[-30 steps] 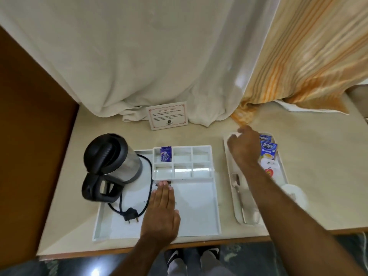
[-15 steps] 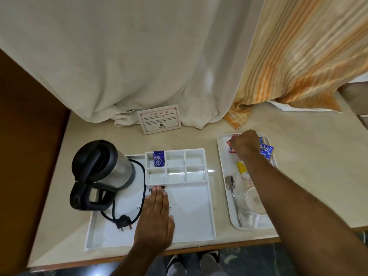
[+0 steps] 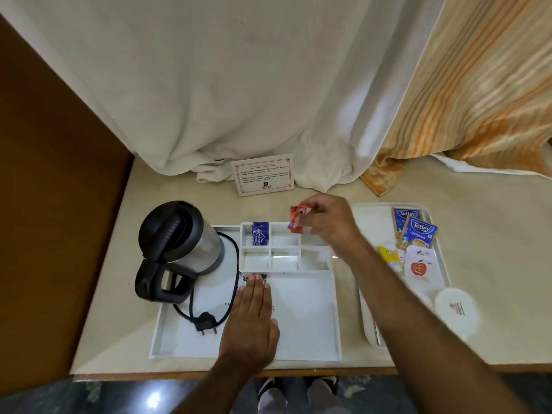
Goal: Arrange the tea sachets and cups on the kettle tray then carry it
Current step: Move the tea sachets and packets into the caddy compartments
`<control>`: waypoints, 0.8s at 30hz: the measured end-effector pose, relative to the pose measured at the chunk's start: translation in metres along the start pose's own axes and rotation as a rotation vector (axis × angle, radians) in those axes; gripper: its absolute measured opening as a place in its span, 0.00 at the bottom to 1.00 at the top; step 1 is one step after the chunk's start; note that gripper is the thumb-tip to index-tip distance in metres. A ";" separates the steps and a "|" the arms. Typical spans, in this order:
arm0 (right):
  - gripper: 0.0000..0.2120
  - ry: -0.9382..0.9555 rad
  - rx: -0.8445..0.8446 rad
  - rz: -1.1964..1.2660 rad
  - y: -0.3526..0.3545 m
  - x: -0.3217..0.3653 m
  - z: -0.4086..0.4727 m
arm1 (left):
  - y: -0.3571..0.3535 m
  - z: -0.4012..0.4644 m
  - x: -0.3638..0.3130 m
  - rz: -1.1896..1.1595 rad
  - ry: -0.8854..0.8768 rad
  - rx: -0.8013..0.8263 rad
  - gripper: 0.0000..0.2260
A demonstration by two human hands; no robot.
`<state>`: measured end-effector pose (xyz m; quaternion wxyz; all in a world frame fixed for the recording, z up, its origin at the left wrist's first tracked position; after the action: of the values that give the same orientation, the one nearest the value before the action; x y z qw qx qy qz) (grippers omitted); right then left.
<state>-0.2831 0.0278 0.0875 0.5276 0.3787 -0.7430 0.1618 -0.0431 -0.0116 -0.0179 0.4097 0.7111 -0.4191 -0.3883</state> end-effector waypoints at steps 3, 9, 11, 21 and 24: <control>0.09 0.084 -0.006 -0.246 -0.023 -0.014 0.001 | -0.001 0.000 0.001 -0.004 0.005 0.001 0.31; 0.12 0.186 -0.143 -0.573 -0.023 -0.027 -0.006 | 0.000 -0.001 0.001 0.002 0.001 0.003 0.31; 0.17 0.219 -0.170 -0.532 -0.010 -0.023 -0.008 | -0.001 -0.002 0.001 0.000 -0.001 0.000 0.31; 0.23 -0.324 -0.008 -1.340 0.171 -0.039 0.002 | -0.007 -0.003 0.005 -0.006 -0.022 -0.066 0.31; 0.24 -0.357 0.134 -1.386 0.189 -0.053 0.006 | -0.006 -0.002 0.004 0.000 -0.020 -0.062 0.31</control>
<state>-0.4176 0.1693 0.0668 0.3551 0.8156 -0.3951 -0.2293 -0.0378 -0.0131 -0.0232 0.4273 0.6943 -0.4108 -0.4083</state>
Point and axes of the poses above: each hand's wrist, its own z-axis towards the middle knuckle, its own y-axis out of the back of the hand, x = y × z, the point moved 5 cm from there along z, towards the middle knuckle, and after that the axes turned 9 degrees about x, right-handed, at the moved point
